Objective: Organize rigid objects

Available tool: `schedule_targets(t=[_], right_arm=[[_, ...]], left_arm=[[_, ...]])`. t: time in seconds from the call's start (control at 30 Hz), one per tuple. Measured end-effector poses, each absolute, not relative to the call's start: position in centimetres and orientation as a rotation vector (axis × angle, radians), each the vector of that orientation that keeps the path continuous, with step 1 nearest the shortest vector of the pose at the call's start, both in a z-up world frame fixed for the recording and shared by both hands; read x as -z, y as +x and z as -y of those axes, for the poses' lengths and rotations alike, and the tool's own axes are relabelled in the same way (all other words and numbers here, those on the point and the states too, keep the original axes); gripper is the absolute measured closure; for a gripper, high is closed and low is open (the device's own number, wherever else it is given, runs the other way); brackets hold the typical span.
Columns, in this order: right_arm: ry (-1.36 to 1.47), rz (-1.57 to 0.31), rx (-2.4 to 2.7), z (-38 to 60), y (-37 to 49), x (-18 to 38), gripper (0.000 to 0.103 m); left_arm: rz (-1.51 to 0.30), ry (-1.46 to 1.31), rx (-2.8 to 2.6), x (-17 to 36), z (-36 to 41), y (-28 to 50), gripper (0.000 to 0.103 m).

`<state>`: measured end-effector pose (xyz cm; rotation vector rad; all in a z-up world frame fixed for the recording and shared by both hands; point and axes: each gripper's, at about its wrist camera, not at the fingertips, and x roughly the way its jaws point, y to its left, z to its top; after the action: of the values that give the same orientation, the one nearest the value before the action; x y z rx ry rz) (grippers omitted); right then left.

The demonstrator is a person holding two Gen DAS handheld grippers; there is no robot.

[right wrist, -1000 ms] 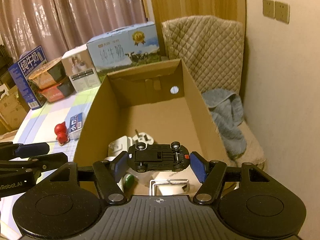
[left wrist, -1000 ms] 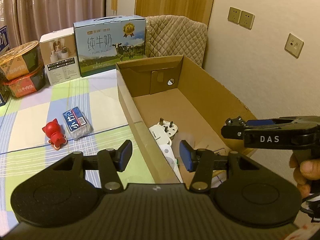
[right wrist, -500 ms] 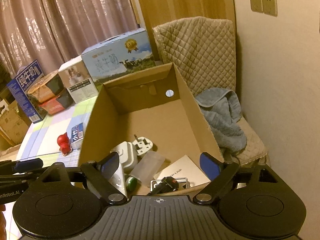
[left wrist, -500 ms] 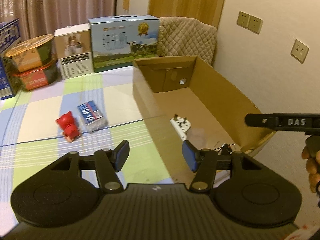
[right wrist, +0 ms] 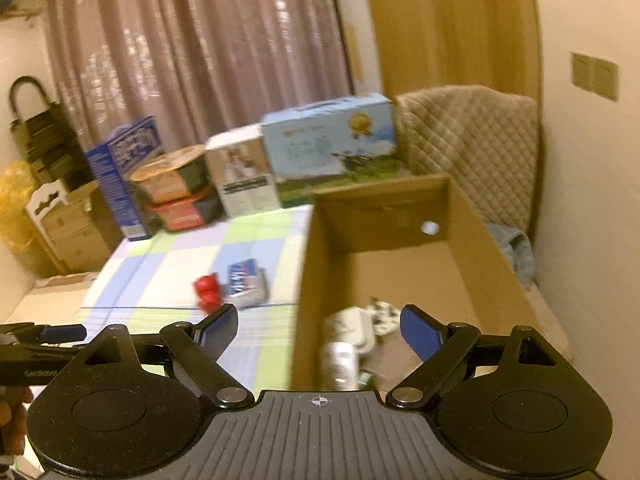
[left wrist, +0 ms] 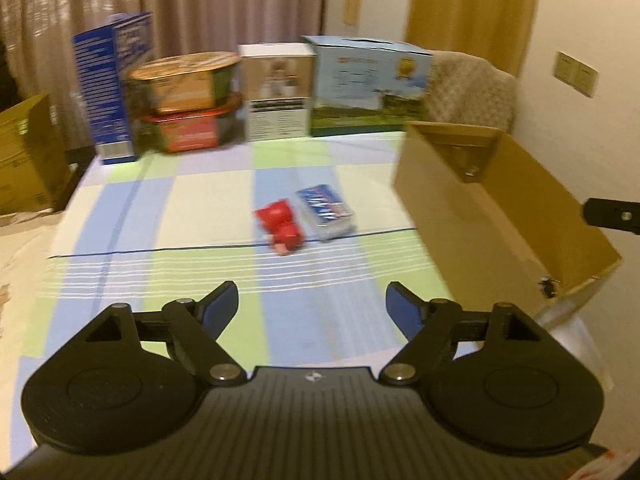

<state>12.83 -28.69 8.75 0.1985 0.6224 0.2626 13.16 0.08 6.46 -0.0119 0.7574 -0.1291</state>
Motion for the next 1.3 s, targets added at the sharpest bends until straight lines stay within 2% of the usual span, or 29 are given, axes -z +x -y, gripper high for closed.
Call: schedule_targets(t=[0.2,0.23,0.57,1.03,1.3], right_arm=[[0.170,-0.591,-0.332,23.8,13.1,-8.9,0.017],[0.168,-0.592,-0.338,23.2,13.1,-8.7,0.017],[0.139,-0.647,-0.379,17.2,15.8,-4.8,0.017],[0.083,-0.707,-0.328,13.4,23.9,3.0,0.018],[0.061,-0.719,-0.336,12.2,29.3,5.5,0.032]], left_arm=[[-0.743,-0.035,0.064,-6.2,-3.7,13.0,0.017],[-0.741,-0.036,0.058,-6.1,-4.1,13.1,0.013],[-0.738,-0.031,0.002,-3.2,-6.7,15.1,0.001],[-0.743,-0.010,0.050,0.6,-7.4,22.2,0.001],[-0.745,-0.018,0.050,2.2,-8.6,27.1,0.001]])
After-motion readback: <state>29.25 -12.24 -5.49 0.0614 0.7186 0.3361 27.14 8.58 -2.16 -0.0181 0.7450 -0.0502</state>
